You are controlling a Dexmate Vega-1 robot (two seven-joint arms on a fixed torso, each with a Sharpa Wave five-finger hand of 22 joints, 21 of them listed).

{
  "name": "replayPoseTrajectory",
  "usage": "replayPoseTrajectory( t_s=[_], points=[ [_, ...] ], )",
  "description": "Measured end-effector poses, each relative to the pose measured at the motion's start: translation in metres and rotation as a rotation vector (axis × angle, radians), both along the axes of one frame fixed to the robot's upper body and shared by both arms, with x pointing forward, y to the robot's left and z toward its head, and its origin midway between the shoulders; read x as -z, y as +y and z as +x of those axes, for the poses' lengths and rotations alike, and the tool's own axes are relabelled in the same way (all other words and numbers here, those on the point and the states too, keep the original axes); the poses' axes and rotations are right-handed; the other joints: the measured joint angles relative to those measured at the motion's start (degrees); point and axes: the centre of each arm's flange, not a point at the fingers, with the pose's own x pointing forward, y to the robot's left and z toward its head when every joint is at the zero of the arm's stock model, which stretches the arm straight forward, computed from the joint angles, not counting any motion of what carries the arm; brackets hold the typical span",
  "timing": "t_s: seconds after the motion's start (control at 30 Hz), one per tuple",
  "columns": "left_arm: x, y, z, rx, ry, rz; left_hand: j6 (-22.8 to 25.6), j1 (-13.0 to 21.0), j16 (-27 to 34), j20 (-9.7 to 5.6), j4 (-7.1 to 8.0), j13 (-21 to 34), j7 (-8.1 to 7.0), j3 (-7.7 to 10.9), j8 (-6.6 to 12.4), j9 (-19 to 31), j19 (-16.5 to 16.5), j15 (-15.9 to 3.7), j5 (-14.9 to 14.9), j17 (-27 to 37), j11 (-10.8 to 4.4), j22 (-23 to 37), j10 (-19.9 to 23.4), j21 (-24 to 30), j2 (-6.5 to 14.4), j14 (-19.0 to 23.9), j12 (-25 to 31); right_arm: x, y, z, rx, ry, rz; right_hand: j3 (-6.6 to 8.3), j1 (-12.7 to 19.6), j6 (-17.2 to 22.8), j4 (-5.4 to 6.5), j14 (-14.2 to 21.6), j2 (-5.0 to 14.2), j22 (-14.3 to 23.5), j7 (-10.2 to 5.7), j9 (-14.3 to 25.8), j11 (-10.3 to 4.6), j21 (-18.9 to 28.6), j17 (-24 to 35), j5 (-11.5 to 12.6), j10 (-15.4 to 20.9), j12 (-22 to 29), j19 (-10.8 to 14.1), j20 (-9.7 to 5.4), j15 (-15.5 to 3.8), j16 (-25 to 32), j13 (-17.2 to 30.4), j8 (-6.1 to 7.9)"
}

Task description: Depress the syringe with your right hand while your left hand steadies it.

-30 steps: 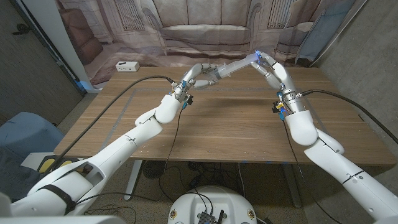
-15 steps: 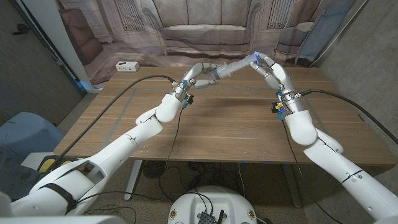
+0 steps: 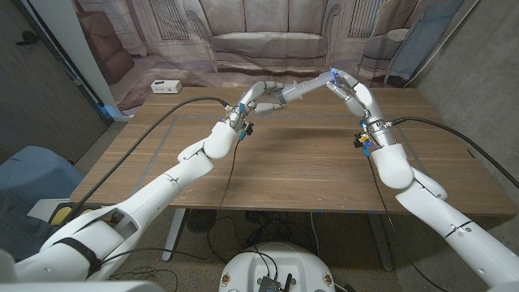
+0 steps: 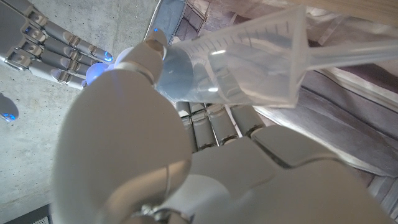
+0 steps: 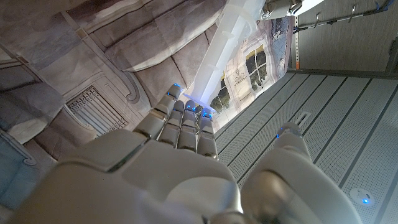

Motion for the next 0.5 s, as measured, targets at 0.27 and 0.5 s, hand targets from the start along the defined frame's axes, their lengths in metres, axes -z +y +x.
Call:
replayPoseTrajectory(
  t_s=[0.27,0.5],
  points=[
    [-0.0008,-0.0009,0.0,0.0,0.0,0.001,0.0,0.0,-0.21,0.0,0.0,-0.02,0.0,0.0,-0.16,0.03,0.0,0.0,-0.06,0.0,0.0,0.0,0.0,0.0,0.0,0.0,-0.19,0.0006,0.0006,0.0017,-0.004,0.004,-0.001,0.0,0.0,0.0,0.0,0.0,0.0,0.0,0.01,0.01,0.1,0.0,0.0,0.0,0.09,0.0,0.0,0.0,0.0,0.0,-0.01,0.01],
    [-0.0028,-0.0023,-0.0001,0.002,-0.003,0.002,0.0,0.0,-0.21,-0.09,0.0,-0.04,0.01,0.0,0.09,0.04,0.09,0.0,-0.09,0.0,0.0,0.01,0.0,0.0,0.0,0.0,-0.21,0.0009,0.0019,0.0033,-0.009,0.008,-0.006,0.0,0.0,-0.01,0.0,-0.01,0.0,0.0,0.01,0.02,0.1,0.0,0.14,0.0,0.09,0.0,0.0,0.0,0.0,0.0,-0.01,0.0]
  ],
)
